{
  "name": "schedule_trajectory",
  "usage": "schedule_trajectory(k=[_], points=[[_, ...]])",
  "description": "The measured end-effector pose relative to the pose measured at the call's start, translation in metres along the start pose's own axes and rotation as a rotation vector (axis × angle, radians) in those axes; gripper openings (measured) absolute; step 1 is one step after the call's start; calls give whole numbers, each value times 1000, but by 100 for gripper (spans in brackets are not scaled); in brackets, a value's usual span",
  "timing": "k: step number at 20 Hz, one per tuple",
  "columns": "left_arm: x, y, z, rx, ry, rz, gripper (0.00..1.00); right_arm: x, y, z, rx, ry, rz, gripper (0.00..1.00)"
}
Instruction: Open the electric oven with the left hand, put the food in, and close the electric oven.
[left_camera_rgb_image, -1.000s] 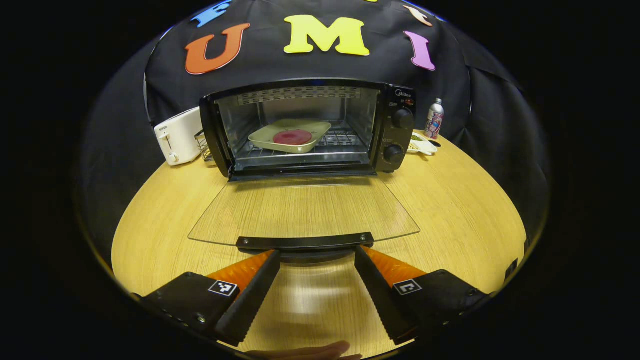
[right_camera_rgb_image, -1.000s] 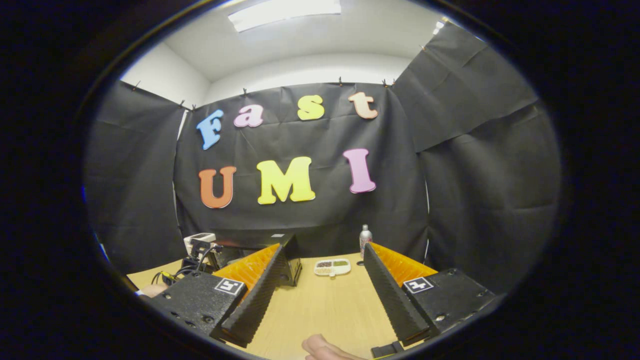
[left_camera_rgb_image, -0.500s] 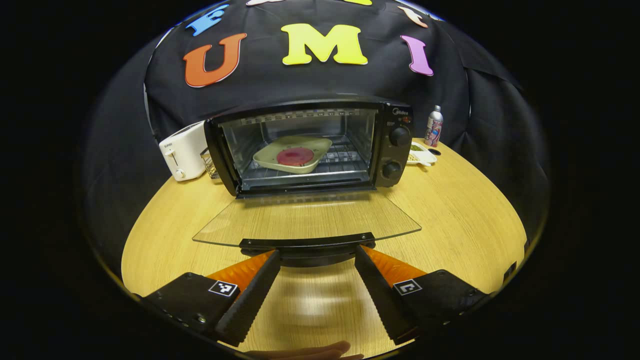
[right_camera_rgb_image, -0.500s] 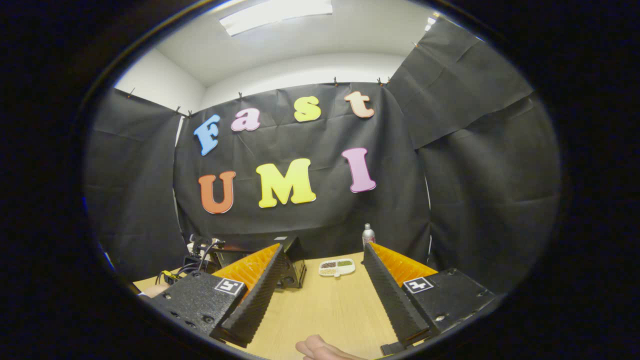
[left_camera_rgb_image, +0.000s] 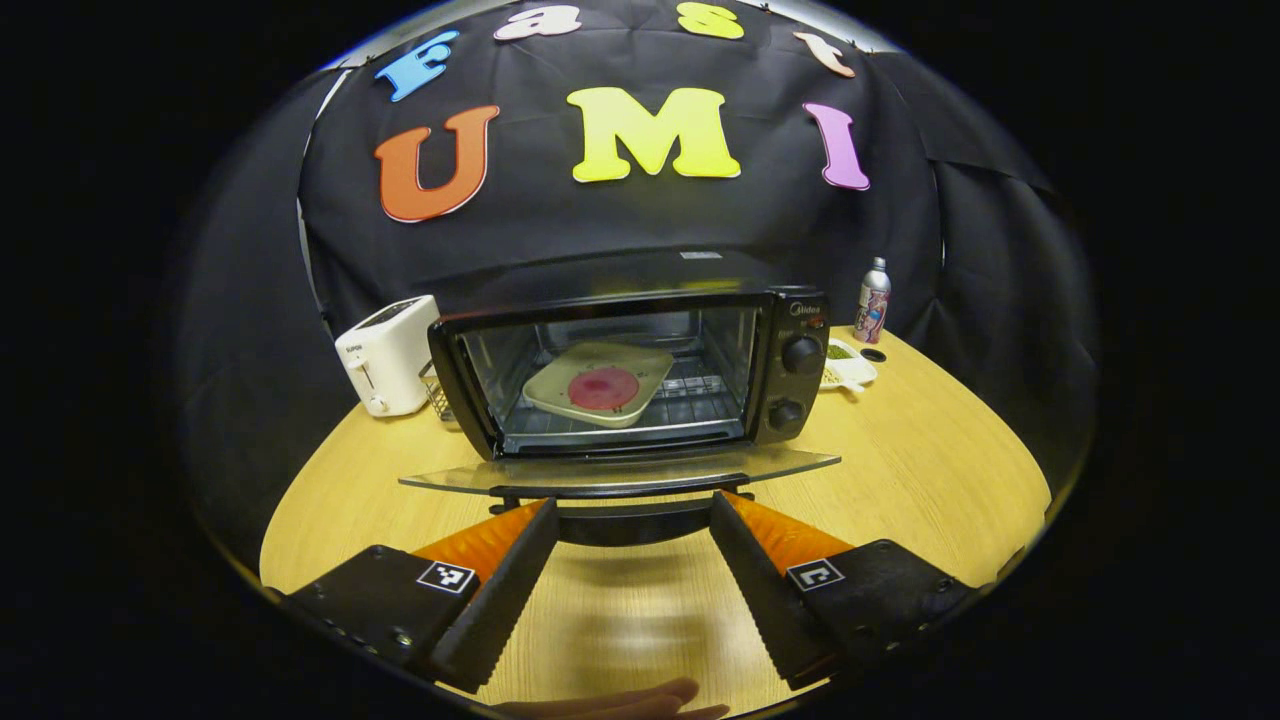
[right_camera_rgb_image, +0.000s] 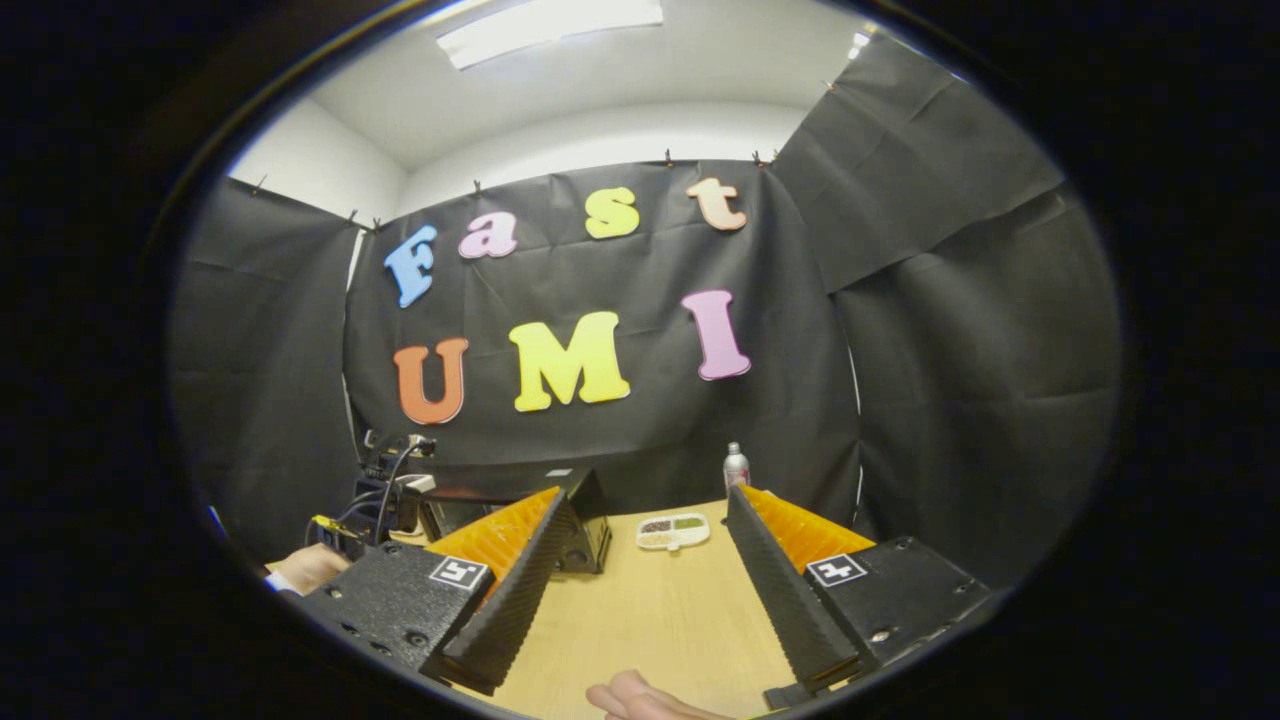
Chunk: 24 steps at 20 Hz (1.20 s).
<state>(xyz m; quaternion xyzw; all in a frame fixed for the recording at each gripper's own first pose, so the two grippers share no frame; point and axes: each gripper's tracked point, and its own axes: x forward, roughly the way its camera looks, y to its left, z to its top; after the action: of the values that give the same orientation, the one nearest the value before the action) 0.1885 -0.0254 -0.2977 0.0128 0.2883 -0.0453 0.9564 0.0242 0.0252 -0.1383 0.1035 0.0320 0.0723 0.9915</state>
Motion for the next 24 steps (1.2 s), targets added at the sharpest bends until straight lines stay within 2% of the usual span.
schedule_trajectory(k=[5,9,14,18,22,23,24], points=[[10,4,39,36,-77,15,98,0,-5,-1,-10,-2,-6,96],[29,10,75,25,-143,28,98,0,-12,1,-18,-12,-26,96],[39,29,88,-53,-172,61,97,-1,-15,-2,-21,-6,-29,96],[0,31,100,-95,-241,47,97,-3,-15,-2,-29,1,-34,96],[-65,43,122,-56,-358,113,97,-10,-11,5,-45,-11,-37,96],[-83,41,124,-44,-388,129,100,-14,-10,7,-48,-15,-34,96],[-101,39,129,-31,-416,133,97,-16,-8,11,-52,-23,-34,96]])
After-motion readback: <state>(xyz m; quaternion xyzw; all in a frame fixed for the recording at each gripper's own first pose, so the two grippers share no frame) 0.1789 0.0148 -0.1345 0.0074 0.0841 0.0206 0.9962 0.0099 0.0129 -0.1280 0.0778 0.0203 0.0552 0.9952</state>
